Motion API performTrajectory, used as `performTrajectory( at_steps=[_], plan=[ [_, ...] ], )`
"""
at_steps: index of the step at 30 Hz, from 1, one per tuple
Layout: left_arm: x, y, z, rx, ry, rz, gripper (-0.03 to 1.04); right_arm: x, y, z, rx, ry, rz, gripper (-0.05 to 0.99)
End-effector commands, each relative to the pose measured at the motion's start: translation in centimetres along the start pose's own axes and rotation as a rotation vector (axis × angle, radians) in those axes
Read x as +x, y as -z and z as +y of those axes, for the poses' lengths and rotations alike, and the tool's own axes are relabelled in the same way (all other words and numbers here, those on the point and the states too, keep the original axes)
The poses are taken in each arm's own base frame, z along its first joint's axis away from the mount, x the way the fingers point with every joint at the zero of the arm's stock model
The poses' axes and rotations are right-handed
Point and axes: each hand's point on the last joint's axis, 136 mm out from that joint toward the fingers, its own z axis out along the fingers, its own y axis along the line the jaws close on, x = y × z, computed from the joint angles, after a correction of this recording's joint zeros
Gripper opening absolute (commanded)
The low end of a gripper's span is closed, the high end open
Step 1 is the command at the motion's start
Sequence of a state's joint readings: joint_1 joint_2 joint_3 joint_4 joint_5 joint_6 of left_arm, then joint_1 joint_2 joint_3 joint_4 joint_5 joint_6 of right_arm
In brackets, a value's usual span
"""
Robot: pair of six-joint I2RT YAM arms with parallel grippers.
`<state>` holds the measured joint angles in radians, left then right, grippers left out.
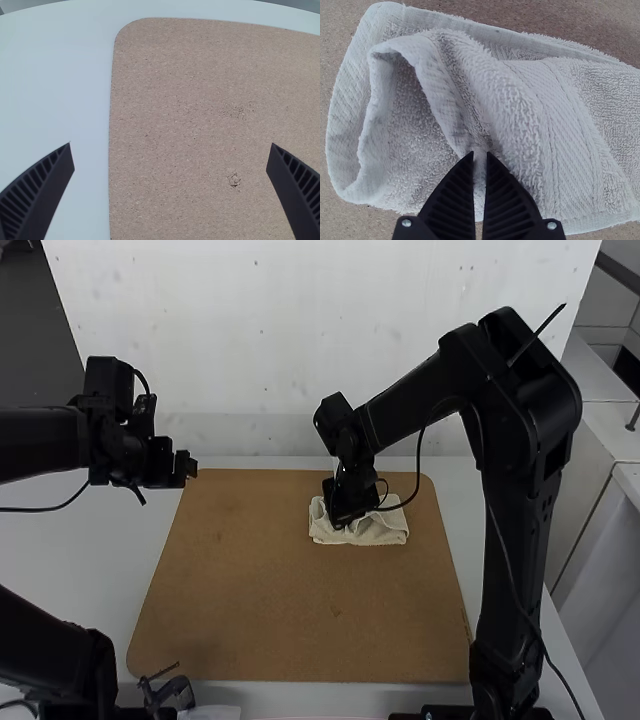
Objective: Fold the towel.
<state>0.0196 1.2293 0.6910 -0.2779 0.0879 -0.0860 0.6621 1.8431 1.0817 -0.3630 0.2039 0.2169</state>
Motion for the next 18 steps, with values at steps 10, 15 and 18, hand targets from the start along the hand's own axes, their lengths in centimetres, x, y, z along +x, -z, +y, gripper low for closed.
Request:
performTrajectory(
  at_steps=[10, 15, 18],
  plan=[
    [-0.9, 0.8, -0.2, 0.018, -0.014, -0.045, 1.00, -2.8, 2.4, 6.0, -0.059, 0.057, -0.065, 0.02],
    [-0.8, 0.7, -0.2, 0.019, -0.013, -0.042, 1.00, -2.0, 1.5, 6.5, -0.047, 0.074, -0.027, 0.02],
    [-0.8, 0.7, -0.2, 0.020, -0.014, -0.041, 1.00, -2.2, 1.4, 6.3, -0.047, 0.067, -0.032, 0.02]
  ],
)
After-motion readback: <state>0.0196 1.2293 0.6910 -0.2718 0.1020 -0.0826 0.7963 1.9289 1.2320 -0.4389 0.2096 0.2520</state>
